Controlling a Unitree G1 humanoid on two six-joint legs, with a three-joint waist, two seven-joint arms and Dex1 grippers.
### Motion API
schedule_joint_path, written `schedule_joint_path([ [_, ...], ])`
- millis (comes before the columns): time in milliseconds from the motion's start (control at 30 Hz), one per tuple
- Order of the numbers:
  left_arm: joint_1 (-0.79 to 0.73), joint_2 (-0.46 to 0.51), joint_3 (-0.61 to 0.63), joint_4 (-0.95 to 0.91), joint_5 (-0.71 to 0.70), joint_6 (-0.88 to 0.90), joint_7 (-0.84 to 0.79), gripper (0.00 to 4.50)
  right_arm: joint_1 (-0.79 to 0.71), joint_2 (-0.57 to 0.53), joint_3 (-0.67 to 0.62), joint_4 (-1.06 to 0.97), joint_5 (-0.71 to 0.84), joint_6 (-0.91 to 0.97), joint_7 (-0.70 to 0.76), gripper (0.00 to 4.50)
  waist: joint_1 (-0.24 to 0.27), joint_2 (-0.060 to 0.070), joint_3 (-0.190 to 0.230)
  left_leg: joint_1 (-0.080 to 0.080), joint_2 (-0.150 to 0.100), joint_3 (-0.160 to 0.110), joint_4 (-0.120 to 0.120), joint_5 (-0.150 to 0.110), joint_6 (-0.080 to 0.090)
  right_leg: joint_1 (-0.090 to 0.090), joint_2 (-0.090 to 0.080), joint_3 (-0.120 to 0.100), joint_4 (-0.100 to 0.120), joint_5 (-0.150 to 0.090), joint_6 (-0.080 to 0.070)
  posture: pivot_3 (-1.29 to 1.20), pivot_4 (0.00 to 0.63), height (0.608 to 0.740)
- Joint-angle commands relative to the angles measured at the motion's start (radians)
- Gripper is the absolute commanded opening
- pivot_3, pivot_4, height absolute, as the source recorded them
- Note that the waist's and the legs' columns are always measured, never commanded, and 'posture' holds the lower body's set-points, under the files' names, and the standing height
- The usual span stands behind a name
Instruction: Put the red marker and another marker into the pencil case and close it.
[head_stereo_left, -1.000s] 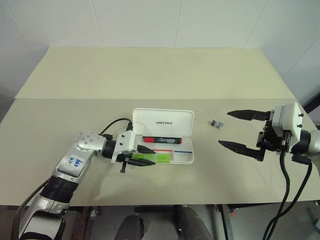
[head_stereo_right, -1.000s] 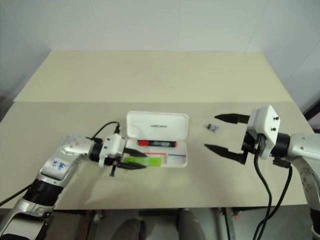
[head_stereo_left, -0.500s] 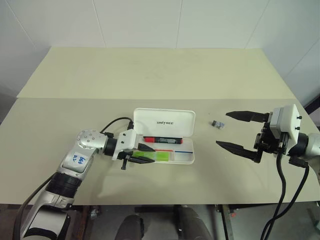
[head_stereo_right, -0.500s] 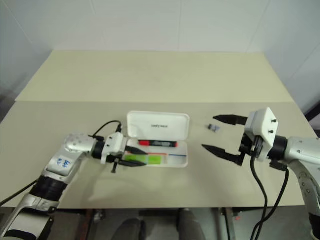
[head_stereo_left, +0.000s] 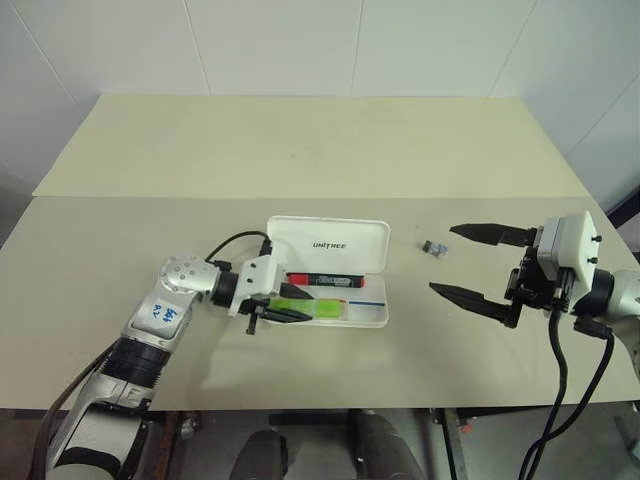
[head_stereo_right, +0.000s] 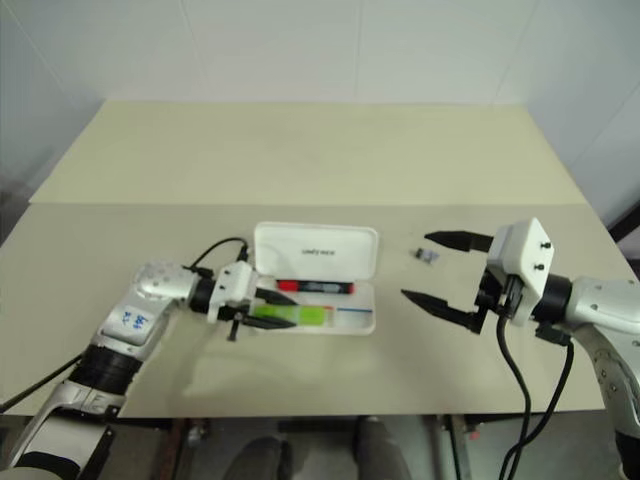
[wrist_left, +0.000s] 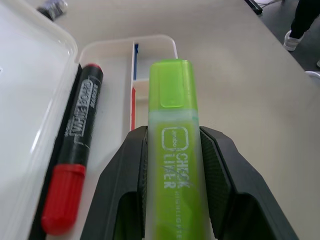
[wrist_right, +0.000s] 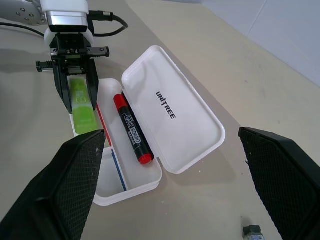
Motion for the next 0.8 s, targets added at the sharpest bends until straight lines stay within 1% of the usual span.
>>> schedule_joint_path([
  [33,-0.025,-0.013,-0.004,-0.001,0.011,-0.026,0.001,1.04,0.002,0.003,-0.042,-0.039,0.025,-0.005,-0.016,4.50,0.000,0.000,0.000,0.000,0.000,0.000,0.000,0.000,0.000,0.000,0.000,0.000,0.000,0.000,0.000,0.00,0.150,0.740],
  [300,-0.041,-0.044,-0.008,0.033,0.037,-0.032,0.028,1.04,0.001,0.003,-0.038,-0.051,0.030,0.000,-0.033,4.50,0.000,0.000,0.000,0.000,0.000,0.000,0.002,0.000,0.000,0.000,0.000,0.000,0.001,0.000,0.000,0.00,0.150,0.740],
  [367,-0.046,-0.051,-0.003,0.042,0.043,-0.036,0.040,1.78,0.000,0.003,-0.037,-0.053,0.031,0.001,-0.036,4.50,0.000,0.000,0.000,0.000,0.000,0.000,0.004,0.000,0.000,0.001,0.000,0.000,0.001,0.000,0.001,0.00,0.150,0.740],
  [433,-0.049,-0.054,-0.001,0.047,0.049,-0.038,0.048,2.36,-0.002,0.004,-0.036,-0.052,0.030,0.001,-0.036,4.50,0.000,0.000,0.000,0.000,0.000,0.000,0.004,0.000,0.000,0.001,0.000,0.000,0.002,0.000,0.001,0.00,0.150,0.740],
  [600,-0.051,-0.058,-0.001,0.047,0.049,-0.034,0.057,4.04,-0.008,0.006,-0.029,-0.050,0.031,0.000,-0.040,4.50,0.000,0.000,0.000,0.000,0.000,0.000,0.005,0.000,0.000,0.001,0.000,0.001,0.002,0.001,0.001,0.00,0.150,0.740],
  [633,-0.051,-0.057,-0.001,0.046,0.052,-0.040,0.059,4.45,-0.009,0.006,-0.028,-0.050,0.031,0.001,-0.040,4.50,-0.001,0.000,0.000,0.000,0.000,0.000,0.005,0.000,0.000,0.001,0.000,0.001,0.002,0.001,0.001,0.00,0.150,0.740],
  [800,-0.033,-0.052,0.011,0.010,0.016,-0.026,0.043,4.48,-0.013,0.006,-0.021,-0.042,0.031,0.002,-0.038,4.50,0.000,0.000,0.000,0.000,0.000,0.000,0.005,0.000,0.001,0.001,0.000,0.001,0.002,0.001,0.001,0.00,0.150,0.740],
])
